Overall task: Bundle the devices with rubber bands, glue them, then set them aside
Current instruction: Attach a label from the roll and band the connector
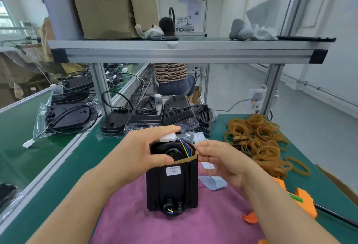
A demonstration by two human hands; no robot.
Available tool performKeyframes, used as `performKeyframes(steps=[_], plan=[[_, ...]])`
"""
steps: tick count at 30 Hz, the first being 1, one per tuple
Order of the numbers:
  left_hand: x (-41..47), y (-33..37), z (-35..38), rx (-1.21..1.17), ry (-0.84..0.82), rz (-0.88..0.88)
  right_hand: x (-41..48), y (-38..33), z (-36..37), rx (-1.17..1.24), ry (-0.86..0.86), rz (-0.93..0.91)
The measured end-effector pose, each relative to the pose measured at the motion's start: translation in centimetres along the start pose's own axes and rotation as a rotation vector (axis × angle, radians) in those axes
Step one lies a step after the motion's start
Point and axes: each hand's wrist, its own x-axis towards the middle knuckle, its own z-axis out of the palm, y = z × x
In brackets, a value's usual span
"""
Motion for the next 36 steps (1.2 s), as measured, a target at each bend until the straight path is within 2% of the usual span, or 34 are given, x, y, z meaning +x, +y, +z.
performKeyframes(steps=[2,4,6,9,18,25,32,36], plan=[[0.2,-0.1,0.1,-0.015,-0.003,0.001,-0.5,-0.5,0.6,-0.082,0.061,-0.172],[0.4,-0.1,0.1,-0.047,-0.004,0.004,-0.6,-1.8,1.9,-0.267,0.049,-0.335],[0.6,0.1,0.1,-0.073,-0.017,0.030,-0.3,-2.6,3.5,-0.446,-0.024,-0.392],[0.5,0.1,0.0,-0.073,-0.018,0.050,0.2,-2.4,4.5,-0.456,-0.061,-0.447],[-0.6,-2.3,-0.6,-0.257,-0.039,-0.122,0.7,-2.4,3.5,-0.482,-0.066,-0.379],[-2.1,-3.6,-0.3,-0.359,0.016,-0.212,0.8,-2.1,3.4,-0.452,-0.112,-0.388],[-3.9,-3.4,-0.2,-0.309,0.002,-0.218,0.8,-1.9,3.3,-0.454,-0.129,-0.410],[-4.2,-4.1,-0.5,-0.423,0.014,-0.247,0.5,-2.2,3.4,-0.459,-0.156,-0.402]])
